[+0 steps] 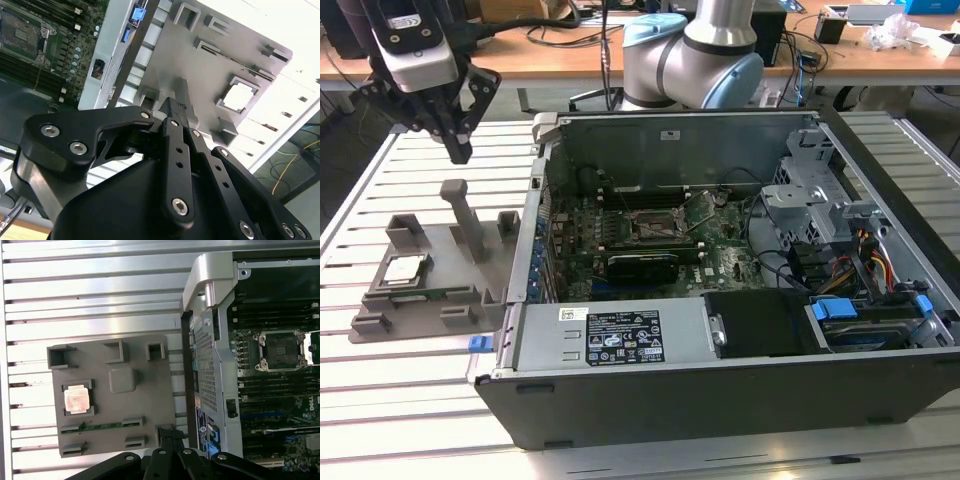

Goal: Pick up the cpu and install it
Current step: 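Reach for the cpu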

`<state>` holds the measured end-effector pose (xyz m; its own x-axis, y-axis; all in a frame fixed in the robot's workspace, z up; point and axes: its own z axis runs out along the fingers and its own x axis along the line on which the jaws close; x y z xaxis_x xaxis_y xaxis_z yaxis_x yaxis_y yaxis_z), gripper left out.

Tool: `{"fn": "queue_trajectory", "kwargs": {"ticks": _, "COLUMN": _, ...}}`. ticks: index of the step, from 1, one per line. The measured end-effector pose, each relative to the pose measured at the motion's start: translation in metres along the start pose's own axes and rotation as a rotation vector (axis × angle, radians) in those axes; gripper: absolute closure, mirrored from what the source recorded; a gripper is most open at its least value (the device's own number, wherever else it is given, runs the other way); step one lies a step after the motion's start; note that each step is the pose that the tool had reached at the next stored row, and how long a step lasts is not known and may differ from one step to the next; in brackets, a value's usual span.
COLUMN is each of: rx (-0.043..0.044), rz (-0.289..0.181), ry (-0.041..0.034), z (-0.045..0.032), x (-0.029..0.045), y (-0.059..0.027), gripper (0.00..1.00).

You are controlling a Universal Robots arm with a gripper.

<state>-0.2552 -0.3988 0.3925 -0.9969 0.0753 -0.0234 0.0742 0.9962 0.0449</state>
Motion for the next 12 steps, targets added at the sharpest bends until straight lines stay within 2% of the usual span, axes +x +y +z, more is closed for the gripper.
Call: {"fn": "queue_trajectory", "kwargs": {"ticks": 12, "rx": 0.0, "rz": 0.0, "ry": 0.0001, "z": -0.0002, "x": 0.0132, "y": -0.001, "gripper": 0.89}}
